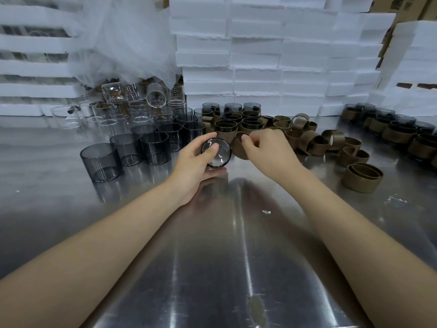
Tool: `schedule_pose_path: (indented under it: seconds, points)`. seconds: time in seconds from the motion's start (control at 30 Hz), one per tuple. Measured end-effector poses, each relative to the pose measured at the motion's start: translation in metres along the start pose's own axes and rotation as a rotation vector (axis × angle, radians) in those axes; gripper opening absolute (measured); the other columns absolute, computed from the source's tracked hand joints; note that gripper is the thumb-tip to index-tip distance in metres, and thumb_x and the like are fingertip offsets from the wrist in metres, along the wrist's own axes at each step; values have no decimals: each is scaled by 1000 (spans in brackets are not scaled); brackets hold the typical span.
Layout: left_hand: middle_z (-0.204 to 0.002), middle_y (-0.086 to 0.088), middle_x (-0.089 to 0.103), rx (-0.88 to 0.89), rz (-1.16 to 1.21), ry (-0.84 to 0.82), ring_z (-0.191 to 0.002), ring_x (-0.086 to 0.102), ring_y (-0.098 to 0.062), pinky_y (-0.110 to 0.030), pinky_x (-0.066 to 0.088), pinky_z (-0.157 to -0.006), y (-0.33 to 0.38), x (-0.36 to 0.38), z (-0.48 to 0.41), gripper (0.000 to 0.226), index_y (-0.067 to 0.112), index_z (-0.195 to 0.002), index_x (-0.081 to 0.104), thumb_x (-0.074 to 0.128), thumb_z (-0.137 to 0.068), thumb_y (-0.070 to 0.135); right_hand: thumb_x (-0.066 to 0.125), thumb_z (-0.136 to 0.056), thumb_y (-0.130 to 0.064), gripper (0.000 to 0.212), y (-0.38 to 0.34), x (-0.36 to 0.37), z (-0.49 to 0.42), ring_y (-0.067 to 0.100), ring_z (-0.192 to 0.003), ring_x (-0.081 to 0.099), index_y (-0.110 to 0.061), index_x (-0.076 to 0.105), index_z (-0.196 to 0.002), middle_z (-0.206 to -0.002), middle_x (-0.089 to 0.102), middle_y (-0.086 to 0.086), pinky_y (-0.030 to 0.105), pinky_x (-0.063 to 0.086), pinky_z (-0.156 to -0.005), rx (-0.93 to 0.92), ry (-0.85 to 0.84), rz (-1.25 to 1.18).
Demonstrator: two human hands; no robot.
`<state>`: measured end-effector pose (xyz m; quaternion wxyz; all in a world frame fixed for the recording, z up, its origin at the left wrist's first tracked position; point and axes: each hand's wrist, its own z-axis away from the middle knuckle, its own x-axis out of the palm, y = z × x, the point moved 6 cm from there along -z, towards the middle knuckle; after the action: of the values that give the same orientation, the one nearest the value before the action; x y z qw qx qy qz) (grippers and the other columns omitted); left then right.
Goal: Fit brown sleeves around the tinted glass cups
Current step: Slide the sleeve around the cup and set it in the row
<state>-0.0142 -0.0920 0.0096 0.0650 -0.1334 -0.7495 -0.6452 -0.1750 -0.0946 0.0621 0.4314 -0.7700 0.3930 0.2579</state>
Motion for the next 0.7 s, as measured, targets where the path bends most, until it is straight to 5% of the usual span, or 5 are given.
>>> schedule_pose_path:
  seconds: [0.1, 0.27, 0.4, 0.5, 0.7]
  points:
    - [-114, 4, 61, -23, -7, -30, -89, 71, -15, -46, 60, -80, -1, 3, 1, 27, 23, -120, 65, 59, -96, 11, 49, -87, -19, 7, -7, -6, 2, 24, -68, 50, -15, 52, -84, -73, 57, -3, 33, 36, -58, -121, 92, 33]
    - [-124, -4, 58, -76, -16, -59, -72, 72, -9, -53, 58, -84, -2, 8, 2, 37, 22, -116, 70, 47, -93, 3, 47, -80, -7, 22, -13, -14, 6, 19, -67, 42, -16, 48, -100, -73, 46, -11, 33, 32, -59, -272, 153, -46]
    - [-95, 11, 74, -86, 25, -94, -88, 69, -4, -45, 60, -75, 0, 11, 2, 27, 27, -98, 74, 48, -101, 34, 46, -74, -9, 19, -26, -16, 11, 13, -66, 35, -17, 50, -91, -67, 42, -15, 33, 36, -59, -422, 102, -3]
    - [-109, 3, 73, -56, -72, -174, -103, 68, -8, -41, 59, -84, 0, 15, 3, 43, 25, -114, 68, 50, -90, 57, 47, -70, -10, 18, -35, -13, 16, 11, -67, 37, -14, 53, -87, -71, 43, -12, 35, 40, -57, -527, 80, 56]
    - [-121, -8, 65, -12, -134, -146, -108, 64, -14, -46, 56, -92, -1, 15, 5, 26, 17, -122, 62, 59, -96, 21, 52, -70, -17, 18, -35, -8, 13, 5, -63, 48, -33, 45, -78, -66, 51, -14, 33, 40, -58, -419, 84, -203]
